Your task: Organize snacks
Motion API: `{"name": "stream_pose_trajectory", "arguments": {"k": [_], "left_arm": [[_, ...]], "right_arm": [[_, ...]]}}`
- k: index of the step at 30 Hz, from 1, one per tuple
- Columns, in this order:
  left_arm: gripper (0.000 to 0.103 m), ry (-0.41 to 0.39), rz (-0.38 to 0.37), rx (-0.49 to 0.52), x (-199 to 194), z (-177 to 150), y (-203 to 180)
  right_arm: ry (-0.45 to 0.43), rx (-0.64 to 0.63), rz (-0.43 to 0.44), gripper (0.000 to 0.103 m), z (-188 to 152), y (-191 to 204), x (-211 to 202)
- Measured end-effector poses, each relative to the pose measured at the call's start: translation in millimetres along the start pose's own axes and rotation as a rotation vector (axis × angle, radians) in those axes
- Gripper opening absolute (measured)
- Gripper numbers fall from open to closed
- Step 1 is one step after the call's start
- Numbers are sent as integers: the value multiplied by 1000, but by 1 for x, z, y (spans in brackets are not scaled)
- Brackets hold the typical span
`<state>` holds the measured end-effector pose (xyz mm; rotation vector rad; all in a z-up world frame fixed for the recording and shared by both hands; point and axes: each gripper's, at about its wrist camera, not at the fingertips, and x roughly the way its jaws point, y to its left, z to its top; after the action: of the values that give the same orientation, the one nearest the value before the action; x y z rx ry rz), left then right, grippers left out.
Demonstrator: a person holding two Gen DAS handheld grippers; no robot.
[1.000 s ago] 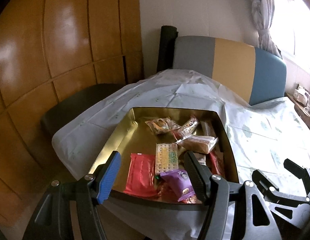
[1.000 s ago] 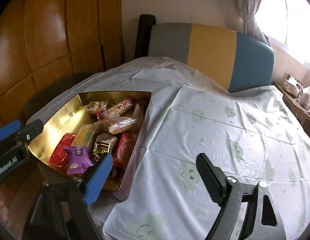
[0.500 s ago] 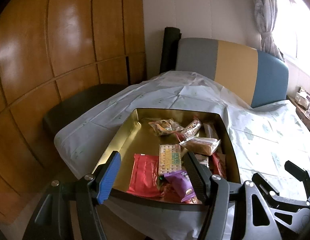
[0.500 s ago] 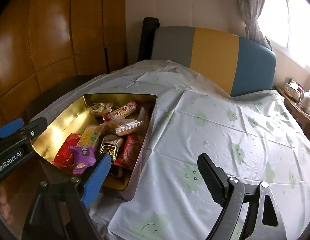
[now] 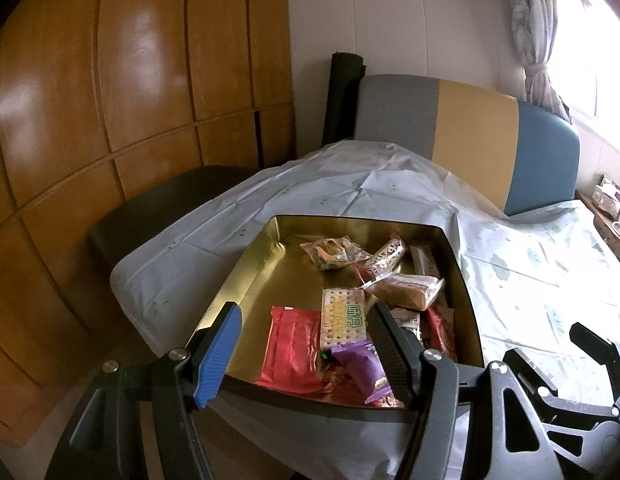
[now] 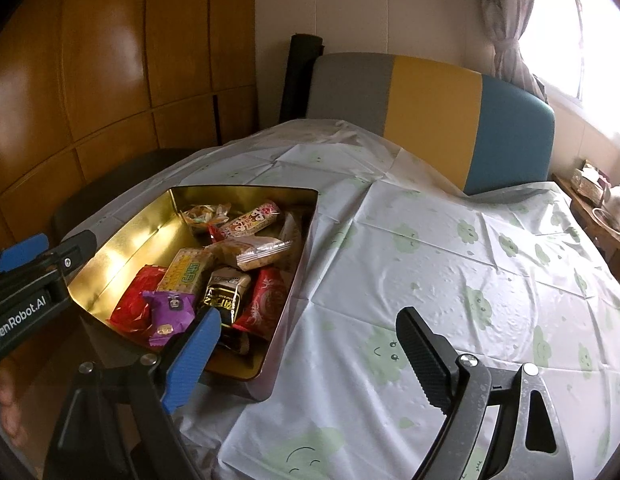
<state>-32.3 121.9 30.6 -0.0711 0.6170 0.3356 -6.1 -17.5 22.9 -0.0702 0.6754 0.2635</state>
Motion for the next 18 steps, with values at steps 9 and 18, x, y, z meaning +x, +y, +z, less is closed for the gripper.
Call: {"name": "stream_pose_trajectory", "arguments": {"k": [9,18], "left_arm": [[67,-4,8,1,-1,-1,0],[67,0,10,2,-2,-1,2]], "right_arm": [[3,-6,3,90,-1,2,1],[3,-6,3,90,-1,3,1]]}}
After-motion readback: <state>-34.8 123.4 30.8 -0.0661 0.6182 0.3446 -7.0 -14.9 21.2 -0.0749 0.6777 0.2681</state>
